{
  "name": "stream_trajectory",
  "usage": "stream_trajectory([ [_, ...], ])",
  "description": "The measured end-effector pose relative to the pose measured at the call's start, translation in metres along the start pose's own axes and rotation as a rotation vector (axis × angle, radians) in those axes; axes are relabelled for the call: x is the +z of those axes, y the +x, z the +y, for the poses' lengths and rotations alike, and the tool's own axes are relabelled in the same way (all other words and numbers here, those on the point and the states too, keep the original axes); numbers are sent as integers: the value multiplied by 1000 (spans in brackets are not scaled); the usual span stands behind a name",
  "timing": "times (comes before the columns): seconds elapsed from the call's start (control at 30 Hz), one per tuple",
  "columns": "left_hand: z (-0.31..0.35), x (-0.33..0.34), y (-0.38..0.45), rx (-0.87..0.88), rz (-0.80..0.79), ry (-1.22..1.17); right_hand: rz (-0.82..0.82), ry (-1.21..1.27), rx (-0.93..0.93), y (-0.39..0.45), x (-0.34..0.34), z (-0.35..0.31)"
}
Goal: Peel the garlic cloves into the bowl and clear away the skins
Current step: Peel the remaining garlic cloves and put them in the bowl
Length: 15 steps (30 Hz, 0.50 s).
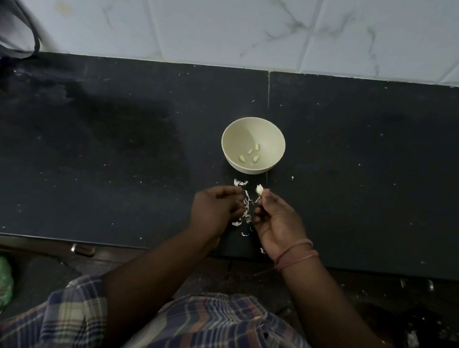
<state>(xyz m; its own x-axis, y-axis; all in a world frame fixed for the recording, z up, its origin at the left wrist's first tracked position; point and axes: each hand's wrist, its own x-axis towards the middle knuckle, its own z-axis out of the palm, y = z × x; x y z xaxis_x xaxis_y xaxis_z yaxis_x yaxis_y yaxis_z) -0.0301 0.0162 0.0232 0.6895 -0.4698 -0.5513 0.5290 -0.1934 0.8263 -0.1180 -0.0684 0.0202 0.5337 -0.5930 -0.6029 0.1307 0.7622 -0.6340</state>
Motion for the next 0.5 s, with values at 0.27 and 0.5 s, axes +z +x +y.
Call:
stream_trajectory([
  [0.27,-1,5,-5,71,-156,-83,10,-139,-118,-1,4,9],
  [0.5,-5,4,-4,79,-98,-137,127,-700,-507,1,1,8],
])
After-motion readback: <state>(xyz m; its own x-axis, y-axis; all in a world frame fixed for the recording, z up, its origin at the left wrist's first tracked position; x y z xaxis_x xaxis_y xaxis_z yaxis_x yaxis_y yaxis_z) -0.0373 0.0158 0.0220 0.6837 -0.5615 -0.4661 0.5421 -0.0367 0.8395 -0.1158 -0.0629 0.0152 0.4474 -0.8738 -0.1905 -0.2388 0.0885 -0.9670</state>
